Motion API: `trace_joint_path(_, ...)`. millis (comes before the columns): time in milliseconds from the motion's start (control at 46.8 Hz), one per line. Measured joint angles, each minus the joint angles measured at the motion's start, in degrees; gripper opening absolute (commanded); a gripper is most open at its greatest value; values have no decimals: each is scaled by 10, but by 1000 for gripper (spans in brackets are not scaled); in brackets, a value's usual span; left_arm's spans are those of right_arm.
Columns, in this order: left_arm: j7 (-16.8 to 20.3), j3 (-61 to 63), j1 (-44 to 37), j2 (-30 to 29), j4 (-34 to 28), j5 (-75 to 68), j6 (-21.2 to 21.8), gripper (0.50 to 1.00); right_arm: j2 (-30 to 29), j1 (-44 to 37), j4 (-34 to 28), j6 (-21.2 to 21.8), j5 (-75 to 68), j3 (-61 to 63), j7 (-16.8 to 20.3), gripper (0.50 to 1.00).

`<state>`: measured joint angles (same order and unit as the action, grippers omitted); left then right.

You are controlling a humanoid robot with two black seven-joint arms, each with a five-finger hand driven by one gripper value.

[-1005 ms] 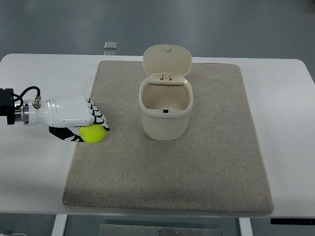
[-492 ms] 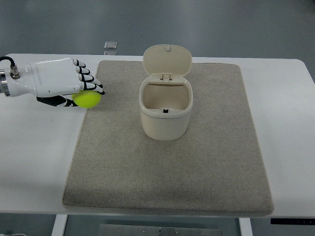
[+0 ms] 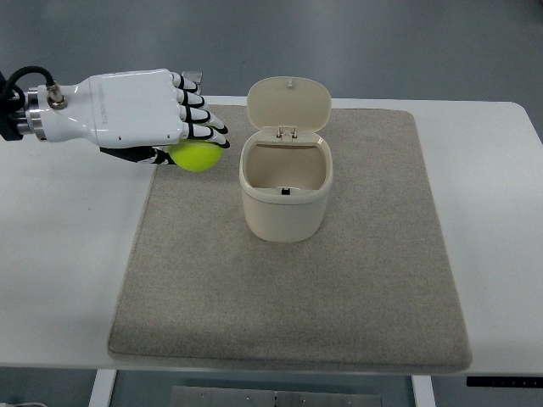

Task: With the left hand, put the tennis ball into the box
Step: 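Lift the ball with the left hand and carry it over the bin, then open the left hand fingers to drop the ball into the bin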

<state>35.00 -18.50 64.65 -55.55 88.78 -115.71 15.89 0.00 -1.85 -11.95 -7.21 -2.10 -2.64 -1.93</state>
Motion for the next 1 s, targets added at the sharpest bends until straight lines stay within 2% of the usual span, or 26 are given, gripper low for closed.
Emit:
trace_joint_path(235, 0, 1, 23, 71, -20, 0, -54, 500, 0, 0, 0, 0, 0, 0, 0, 901)
trace_joint_path(535, 0, 1, 35, 154, -82, -5, -83, 500, 0, 0, 0, 0, 0, 0, 0, 901)
trace_joint_path(748, 0, 1, 35, 195, -114, -7, -85, 500, 0, 0, 0, 0, 0, 0, 0, 901)
trace_joint_path(791, 0, 1, 35, 201, -120, -7, -85, 557, 0, 0, 0, 0, 0, 0, 0, 901)
trace_joint_path(834, 0, 1, 34, 206, -126, -7, -85, 572, 0, 0, 0, 0, 0, 0, 0, 901)
trace_joint_path(898, 0, 1, 32, 209, -131, -7, -85, 621, 0, 0, 0, 0, 0, 0, 0, 901)
trace_joint_path(962, 0, 1, 31, 211, -132, -7, -85, 632, 0, 0, 0, 0, 0, 0, 0, 901)
trace_joint_path(1005, 0, 1, 30, 214, -133, -7, -85, 658, 0, 0, 0, 0, 0, 0, 0, 901)
